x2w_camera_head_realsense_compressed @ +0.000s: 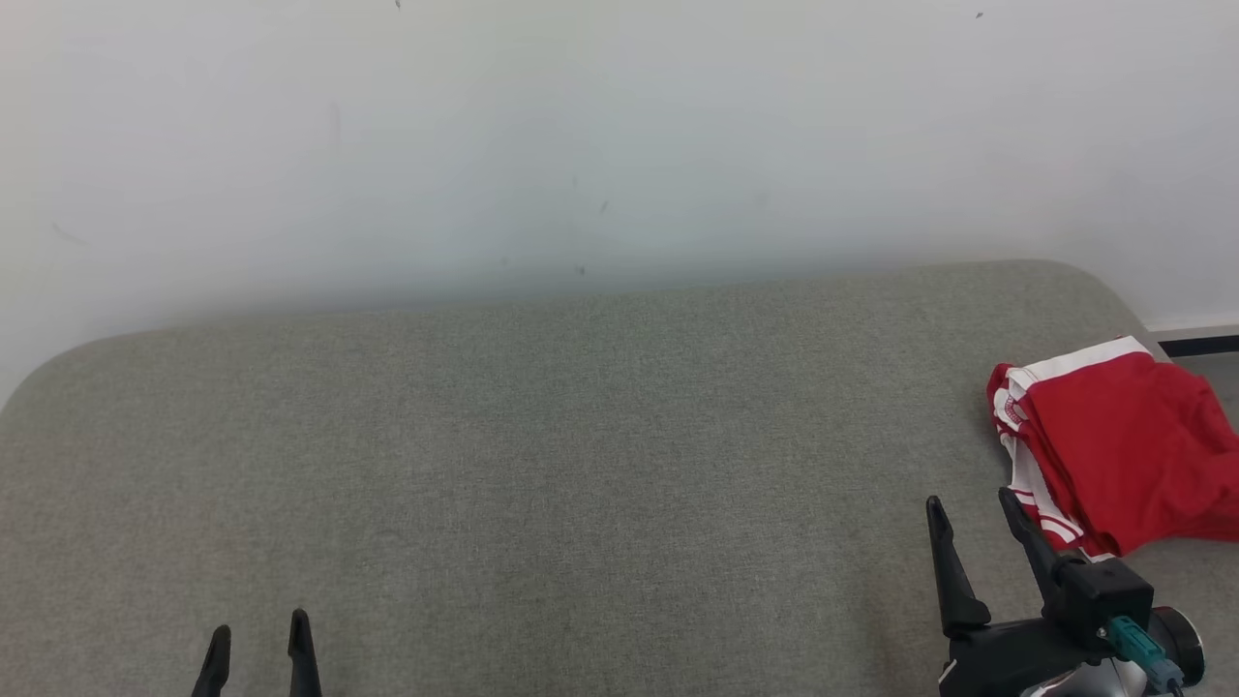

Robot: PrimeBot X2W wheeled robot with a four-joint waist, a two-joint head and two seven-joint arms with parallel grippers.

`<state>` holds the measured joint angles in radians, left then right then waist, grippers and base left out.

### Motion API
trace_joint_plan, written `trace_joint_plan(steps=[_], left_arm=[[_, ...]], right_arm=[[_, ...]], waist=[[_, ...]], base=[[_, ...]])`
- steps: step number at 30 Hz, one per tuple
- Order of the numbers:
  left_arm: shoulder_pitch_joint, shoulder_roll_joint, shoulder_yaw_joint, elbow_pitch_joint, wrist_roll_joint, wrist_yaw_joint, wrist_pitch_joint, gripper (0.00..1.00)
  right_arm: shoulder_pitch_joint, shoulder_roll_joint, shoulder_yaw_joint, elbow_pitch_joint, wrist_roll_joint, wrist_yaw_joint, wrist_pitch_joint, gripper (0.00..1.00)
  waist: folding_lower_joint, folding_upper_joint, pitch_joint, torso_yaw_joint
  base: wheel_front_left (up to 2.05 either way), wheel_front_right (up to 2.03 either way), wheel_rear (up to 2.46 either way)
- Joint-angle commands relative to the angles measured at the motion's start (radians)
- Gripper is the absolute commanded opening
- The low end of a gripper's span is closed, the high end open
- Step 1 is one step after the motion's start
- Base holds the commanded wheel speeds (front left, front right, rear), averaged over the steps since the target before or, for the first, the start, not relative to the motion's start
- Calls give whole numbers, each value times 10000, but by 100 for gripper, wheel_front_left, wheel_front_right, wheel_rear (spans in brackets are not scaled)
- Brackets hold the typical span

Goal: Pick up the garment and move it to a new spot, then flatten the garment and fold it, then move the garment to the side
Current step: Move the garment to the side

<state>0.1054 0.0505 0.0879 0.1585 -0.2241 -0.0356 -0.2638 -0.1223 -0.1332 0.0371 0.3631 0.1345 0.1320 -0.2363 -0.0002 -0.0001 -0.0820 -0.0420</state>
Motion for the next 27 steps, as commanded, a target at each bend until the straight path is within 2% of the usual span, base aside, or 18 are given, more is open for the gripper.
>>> trace_joint_plan(steps=[1,27], left_arm=[[11,0,26,10,94,6,-1,100],[103,1,-198,-120,169,183,-1,100]], right_arm=[[103,49,-20,32,-55,-30,37,100],[125,328,29,282,-5,-30,50,100]], waist=[[2,1,15,15],[2,1,125,102]], base=[[0,0,0],[0,0,0]])
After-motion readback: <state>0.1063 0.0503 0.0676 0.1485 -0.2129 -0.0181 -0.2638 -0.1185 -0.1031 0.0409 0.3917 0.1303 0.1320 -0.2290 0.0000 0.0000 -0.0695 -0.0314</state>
